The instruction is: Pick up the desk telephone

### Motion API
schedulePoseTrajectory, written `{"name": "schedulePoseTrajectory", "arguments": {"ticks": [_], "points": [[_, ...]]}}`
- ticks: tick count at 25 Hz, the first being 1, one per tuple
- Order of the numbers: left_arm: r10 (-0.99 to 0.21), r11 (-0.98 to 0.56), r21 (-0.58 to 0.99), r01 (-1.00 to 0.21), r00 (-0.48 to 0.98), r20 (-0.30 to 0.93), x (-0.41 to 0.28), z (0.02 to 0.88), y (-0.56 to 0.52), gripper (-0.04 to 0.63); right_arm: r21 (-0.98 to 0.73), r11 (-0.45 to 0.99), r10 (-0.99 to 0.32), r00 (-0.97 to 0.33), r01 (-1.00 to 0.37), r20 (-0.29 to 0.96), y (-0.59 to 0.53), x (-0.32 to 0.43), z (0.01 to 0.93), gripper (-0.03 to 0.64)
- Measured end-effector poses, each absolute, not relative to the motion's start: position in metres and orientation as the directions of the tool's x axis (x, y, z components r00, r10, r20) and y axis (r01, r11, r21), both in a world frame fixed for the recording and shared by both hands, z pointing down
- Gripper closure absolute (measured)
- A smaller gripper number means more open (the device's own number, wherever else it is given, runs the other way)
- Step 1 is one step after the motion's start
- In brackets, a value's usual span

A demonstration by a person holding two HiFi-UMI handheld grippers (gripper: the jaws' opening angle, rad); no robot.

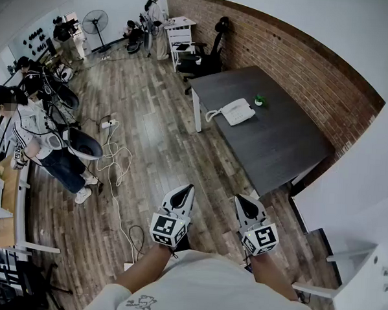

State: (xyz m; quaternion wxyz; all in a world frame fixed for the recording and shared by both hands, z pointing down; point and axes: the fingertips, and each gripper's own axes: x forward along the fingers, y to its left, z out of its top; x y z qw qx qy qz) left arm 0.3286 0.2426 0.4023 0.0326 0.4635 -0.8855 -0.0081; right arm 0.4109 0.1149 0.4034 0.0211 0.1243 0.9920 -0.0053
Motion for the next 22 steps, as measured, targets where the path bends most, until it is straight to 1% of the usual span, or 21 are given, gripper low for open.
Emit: {"name": "schedulePoseTrajectory", "arguments": {"ticks": [22], "points": [[-0.836,0.549,0.049,-0.835,-0.548,0.037,0.296,0.402,0.231,0.584,-0.017,0.971,0.238,-0.970,0.239,-0.044,0.109,0.382,0.405,0.614]]}}
